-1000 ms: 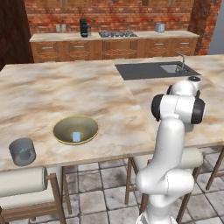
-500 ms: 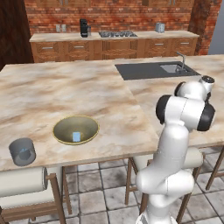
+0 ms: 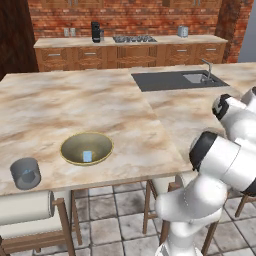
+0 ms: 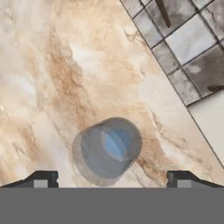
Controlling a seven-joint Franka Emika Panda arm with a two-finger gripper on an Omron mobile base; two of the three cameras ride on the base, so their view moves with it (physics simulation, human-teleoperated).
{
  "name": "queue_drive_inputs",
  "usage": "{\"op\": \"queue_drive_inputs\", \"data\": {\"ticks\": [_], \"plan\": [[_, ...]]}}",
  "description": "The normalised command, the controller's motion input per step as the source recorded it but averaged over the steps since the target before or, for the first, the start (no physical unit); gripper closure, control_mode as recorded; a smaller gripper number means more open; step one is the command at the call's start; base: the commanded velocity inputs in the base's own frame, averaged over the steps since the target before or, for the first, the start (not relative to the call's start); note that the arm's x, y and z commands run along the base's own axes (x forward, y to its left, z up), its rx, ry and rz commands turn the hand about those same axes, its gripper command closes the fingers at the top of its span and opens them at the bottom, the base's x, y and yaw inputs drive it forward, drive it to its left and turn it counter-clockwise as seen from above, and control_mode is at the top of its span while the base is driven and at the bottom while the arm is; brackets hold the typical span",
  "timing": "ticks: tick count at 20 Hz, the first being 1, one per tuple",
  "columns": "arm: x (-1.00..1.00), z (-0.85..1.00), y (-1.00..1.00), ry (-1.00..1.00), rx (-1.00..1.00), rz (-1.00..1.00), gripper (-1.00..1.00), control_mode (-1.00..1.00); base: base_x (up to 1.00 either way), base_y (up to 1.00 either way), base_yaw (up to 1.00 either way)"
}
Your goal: There are four ice cubes in the ice bowl. Place two ice cubes in each glass of water.
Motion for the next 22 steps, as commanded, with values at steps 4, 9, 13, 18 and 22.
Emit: {"op": "queue_drive_inputs", "data": {"ticks": [4, 9, 13, 18, 22], "plan": [[-0.72, 1.0, 0.96, 0.14, -0.21, 0.27, -1.0, -1.0, 0.0, 0.0, 0.0], [-0.75, 0.59, 0.94, 0.05, -0.18, 0.63, -1.0, -1.0, 0.0, 0.0, 0.0], [-0.47, 0.2, 0.6, 0.0, -0.02, 0.85, -1.0, -1.0, 0.0, 0.0, 0.0], [-0.35, 0.36, 0.84, 0.13, -0.06, 0.79, -1.0, -1.0, 0.0, 0.0, 0.0], [-0.08, 0.26, 1.0, 0.09, -0.17, 0.59, -1.0, -1.0, 0.0, 0.0, 0.0]]}}
